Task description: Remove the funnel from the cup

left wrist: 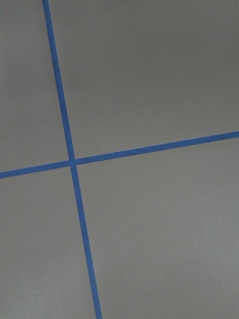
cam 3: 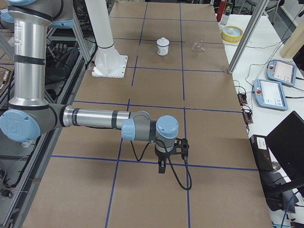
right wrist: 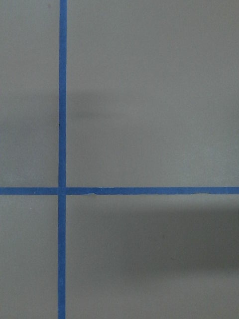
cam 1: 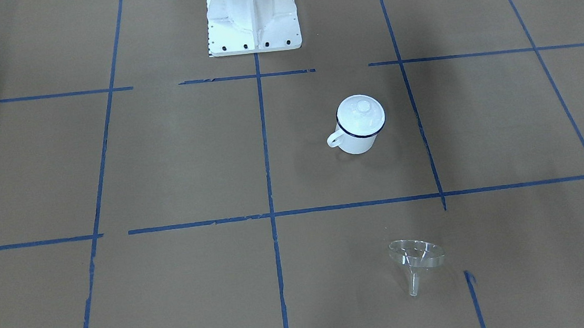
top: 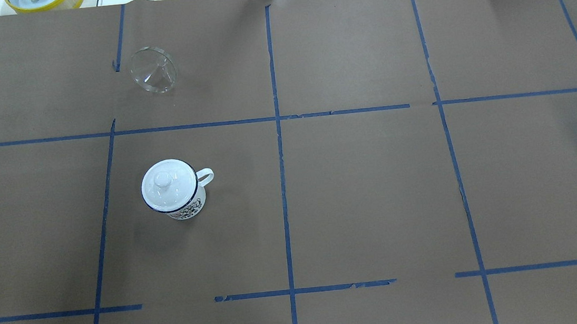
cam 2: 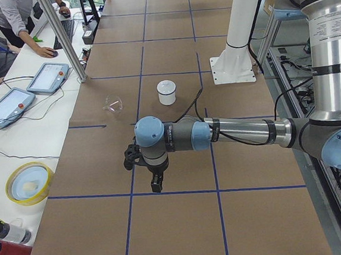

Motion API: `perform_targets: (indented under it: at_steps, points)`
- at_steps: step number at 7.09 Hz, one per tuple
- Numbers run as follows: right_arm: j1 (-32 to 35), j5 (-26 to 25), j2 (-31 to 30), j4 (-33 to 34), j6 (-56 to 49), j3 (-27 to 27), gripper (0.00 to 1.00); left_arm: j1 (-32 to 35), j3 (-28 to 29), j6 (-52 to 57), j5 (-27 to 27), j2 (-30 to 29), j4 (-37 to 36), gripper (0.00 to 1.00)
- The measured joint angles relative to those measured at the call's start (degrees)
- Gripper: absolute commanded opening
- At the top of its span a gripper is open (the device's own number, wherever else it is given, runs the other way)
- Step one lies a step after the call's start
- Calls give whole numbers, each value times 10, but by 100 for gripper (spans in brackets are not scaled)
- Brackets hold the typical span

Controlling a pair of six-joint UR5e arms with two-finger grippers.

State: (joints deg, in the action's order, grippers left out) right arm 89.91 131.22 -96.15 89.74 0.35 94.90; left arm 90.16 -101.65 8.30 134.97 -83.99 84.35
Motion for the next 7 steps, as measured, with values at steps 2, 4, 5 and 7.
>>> perform_targets:
  at_steps: [2,4,5,7]
  points:
    - [0,0,0,0,0,0,100,1,3,0,-4,2,-1,100]
    - [0,0,0,0,0,0,100,0,1,1,-4,3,-2,100]
    - [0,0,0,0,0,0,100,1,1,1,-4,5,-2,100]
    - [0,0,0,0,0,0,100,1,-4,1,-4,11,-2,100]
